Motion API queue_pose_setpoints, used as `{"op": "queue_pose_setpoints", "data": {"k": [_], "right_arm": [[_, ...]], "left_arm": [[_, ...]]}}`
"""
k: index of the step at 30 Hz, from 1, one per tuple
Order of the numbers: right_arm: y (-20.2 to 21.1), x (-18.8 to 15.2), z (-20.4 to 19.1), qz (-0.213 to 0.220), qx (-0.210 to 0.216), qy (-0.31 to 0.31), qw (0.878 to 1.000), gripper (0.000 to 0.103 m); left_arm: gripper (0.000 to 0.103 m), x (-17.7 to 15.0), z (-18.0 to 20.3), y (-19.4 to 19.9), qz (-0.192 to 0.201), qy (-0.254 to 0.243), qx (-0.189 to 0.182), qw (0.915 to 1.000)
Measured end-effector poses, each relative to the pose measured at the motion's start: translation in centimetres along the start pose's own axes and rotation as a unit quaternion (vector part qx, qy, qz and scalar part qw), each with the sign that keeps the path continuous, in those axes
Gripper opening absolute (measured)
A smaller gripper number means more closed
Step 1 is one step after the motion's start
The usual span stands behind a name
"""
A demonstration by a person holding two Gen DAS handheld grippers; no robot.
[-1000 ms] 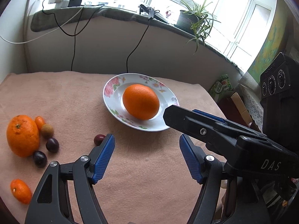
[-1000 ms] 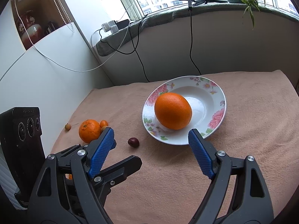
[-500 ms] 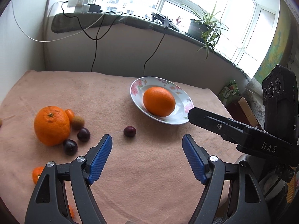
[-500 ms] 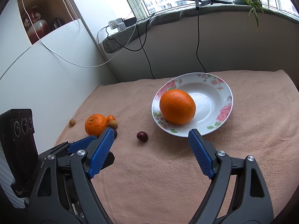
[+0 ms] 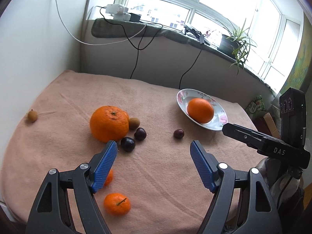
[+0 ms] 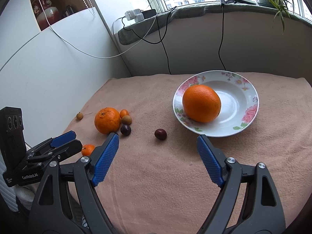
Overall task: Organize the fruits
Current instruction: 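Grasp the small tangerine with the left tool while the right tool grasps a plum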
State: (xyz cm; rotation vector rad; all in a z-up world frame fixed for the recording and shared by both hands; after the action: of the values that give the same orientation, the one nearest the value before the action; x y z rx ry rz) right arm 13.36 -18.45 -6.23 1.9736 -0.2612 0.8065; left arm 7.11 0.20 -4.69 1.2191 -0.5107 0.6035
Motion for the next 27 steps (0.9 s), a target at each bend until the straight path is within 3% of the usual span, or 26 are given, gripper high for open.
{"op": "queue_pose_setpoints", "data": {"k": [7, 14, 20, 22, 27], "right_arm": [[-1.2, -0.4, -1.5, -0.004, -0.007, 0.031, 0.999, 0.084], [-3.2, -0.9, -1.9, -0.025, -0.009, 0.039, 0.999, 0.084], [-4.7, -1.3, -2.3, -0.039, -0.034, 0.06, 0.997, 0.084], [-5.2, -1.4, -2.4, -0.044, -0.042, 0.069, 0.996, 0.079], [-6.6, -1.4, -2.4, -0.056, -0.048, 0.073, 0.995, 0.069]], "left_arm": [[0.077, -1.3, -3.3, 2.0, 0.013, 0.026, 0.025, 0.9993], [0.077, -4.8, -4.7, 1.8, -0.023, 0.048, 0.026, 0.9982], [0.066, -7.3, -4.8, 0.3, -0.055, 0.06, 0.017, 0.9966], [0.06, -7.8, -4.7, 0.0, -0.061, 0.057, 0.02, 0.9963], [0.06, -8.4, -4.7, -0.6, -0.07, 0.054, 0.018, 0.996]]}}
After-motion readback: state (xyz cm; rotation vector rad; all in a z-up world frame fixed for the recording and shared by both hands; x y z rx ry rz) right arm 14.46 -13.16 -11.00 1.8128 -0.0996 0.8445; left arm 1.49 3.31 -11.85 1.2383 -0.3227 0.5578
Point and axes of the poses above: each gripper's, at about its wrist camera, not at the fingertips, and y roughly against the way its jaws point, z to its right, x to its top, the point moved 4 cm from there along -y, roughly the way its jaws point, and after that the axes turned 6 degrees about -z, right-handed, at the moved point
